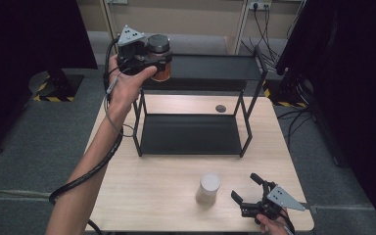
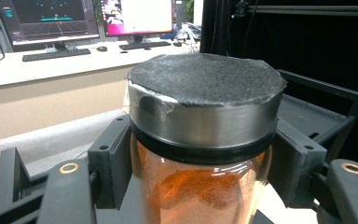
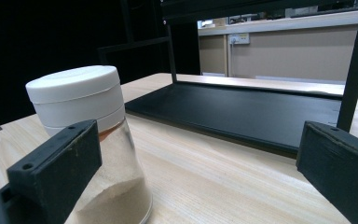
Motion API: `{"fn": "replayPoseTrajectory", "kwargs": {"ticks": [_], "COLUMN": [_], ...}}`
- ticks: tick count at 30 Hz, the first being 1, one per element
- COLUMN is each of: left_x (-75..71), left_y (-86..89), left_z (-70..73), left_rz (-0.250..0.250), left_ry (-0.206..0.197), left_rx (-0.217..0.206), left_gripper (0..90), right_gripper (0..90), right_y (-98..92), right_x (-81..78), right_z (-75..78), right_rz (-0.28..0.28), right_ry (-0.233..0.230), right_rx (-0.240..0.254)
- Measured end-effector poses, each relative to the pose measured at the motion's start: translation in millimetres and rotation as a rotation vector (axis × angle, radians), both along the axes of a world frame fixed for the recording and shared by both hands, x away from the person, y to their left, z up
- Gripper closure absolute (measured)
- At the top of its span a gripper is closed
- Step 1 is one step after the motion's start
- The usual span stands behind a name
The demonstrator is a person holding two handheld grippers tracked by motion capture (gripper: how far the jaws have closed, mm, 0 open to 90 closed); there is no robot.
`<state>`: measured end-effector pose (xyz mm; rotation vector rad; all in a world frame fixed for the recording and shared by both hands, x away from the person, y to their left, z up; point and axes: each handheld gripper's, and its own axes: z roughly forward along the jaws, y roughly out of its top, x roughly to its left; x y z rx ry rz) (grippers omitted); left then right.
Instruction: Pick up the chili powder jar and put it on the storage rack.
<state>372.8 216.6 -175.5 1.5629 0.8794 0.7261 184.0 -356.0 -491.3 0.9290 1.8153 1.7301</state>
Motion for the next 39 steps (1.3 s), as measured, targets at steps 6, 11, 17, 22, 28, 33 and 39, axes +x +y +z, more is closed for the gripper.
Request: {"fn": "replayPoseTrajectory", "kwargs": {"ticks": [6,11,17,22,28,33,39], "left_x": [9.7,17.0,23.4,27.1,31.9,34.9,36.5], "left_y": [-2.7,-6.2,-10.5,-13.4,-14.7,-15.6,-18.1], "left_z": [-3.6,-4.7,-5.1,-7.8,-12.5,-15.7,-19.5], "left_rz": [0.026,0.050,0.065,0.077,0.089,0.090,0.087], "left_ry": [-0.008,-0.004,-0.004,-0.004,0.001,0.002,0.003], "left_rx": [-0.015,-0.007,-0.007,-0.012,-0.009,-0.011,-0.008], "left_gripper": [31.8,31.8,31.8,31.8,31.8,31.8,31.8], "right_gripper": [0.3,0.3,0.3,0.3,0.3,0.3,0.3], "right_y": [-0.6,-1.6,-1.9,-2.4,-2.9,-3.9,-3.9], "right_x": [-0.3,-0.3,-0.4,-0.8,-1.3,-0.9,-1.3], "right_z": [0.3,0.3,0.3,0.4,0.5,0.2,0.5], "right_rz": [0.003,0.001,0.001,0.001,0.004,0.002,0.002], "right_ry": [-0.003,-0.003,-0.004,-0.005,-0.010,-0.008,-0.009], "right_rx": [0.000,0.003,0.002,0.004,0.004,0.007,0.005]}}
